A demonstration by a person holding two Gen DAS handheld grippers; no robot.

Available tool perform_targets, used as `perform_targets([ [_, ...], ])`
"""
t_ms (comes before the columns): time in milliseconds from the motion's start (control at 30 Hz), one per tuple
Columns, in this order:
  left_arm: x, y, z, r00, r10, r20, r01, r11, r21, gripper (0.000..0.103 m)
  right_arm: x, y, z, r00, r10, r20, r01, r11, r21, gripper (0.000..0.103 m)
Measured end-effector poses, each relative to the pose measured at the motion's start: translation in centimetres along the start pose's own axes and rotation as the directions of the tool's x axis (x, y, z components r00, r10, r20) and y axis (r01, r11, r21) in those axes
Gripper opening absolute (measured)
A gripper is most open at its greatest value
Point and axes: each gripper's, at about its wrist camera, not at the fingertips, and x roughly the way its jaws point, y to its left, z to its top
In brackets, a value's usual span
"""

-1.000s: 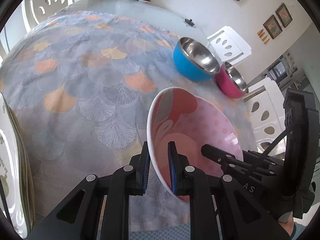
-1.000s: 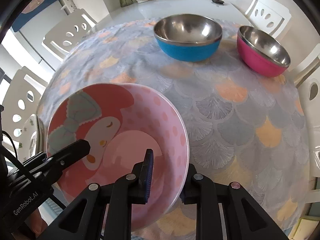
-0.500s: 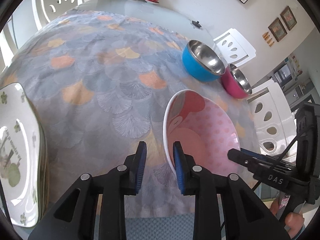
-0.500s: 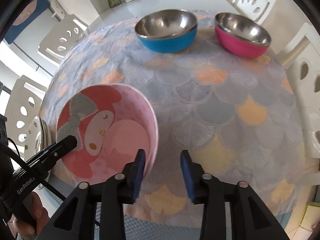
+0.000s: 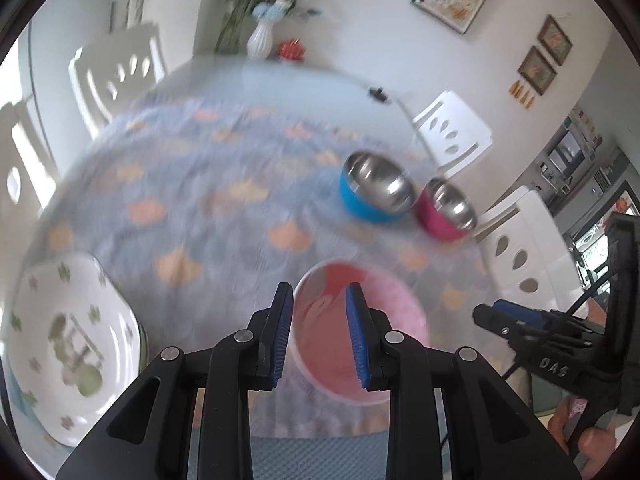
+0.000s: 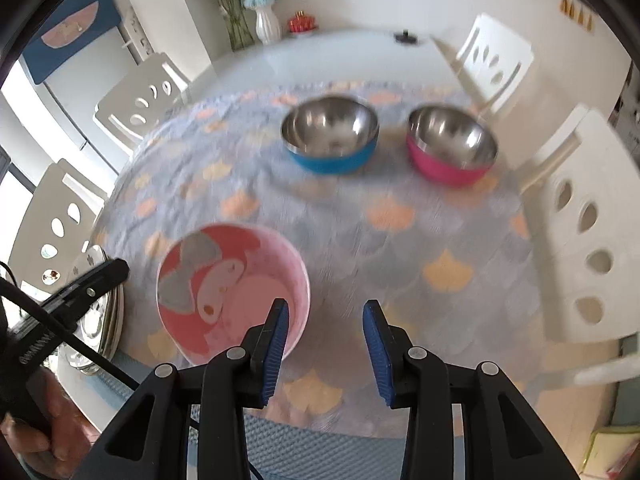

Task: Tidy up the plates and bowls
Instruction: 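Lift the pink bowl, carry it beside the plate stack, lower and release, then move both grippers to the blue steel bowl and grasp its rim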

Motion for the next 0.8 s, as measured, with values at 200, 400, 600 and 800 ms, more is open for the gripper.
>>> perform_targets([
  [200, -2.5, -3.5, 2.9, 0.998, -0.008, 0.060, 0.005, 0.998, 0.061, 0.024, -3.1, -0.2, 1.8, 0.997, -0.012, 0.076, 0.013, 1.000, -0.009, 0.049],
  [400, -3.3, -6.4, 4.4, 0.997, -0.029, 0.065, 0.021, 0.993, 0.118, 0.024, -4.6, -0.8, 3.0, 0.994, 0.007, 0.109, -0.008, 1.000, 0.014, 0.049],
  [600, -3.1, -8.5, 5.5, 0.997, -0.051, 0.059, 0.039, 0.981, 0.188, 0.024, -5.1, -1.8, 3.8, 0.992, -0.002, 0.123, -0.006, 0.998, 0.062, 0.049],
  [800, -1.9, -9.3, 7.1, 0.995, -0.092, 0.041, 0.080, 0.971, 0.224, 0.024, -5.0, -2.8, 4.8, 0.991, -0.043, 0.125, 0.031, 0.995, 0.097, 0.049],
])
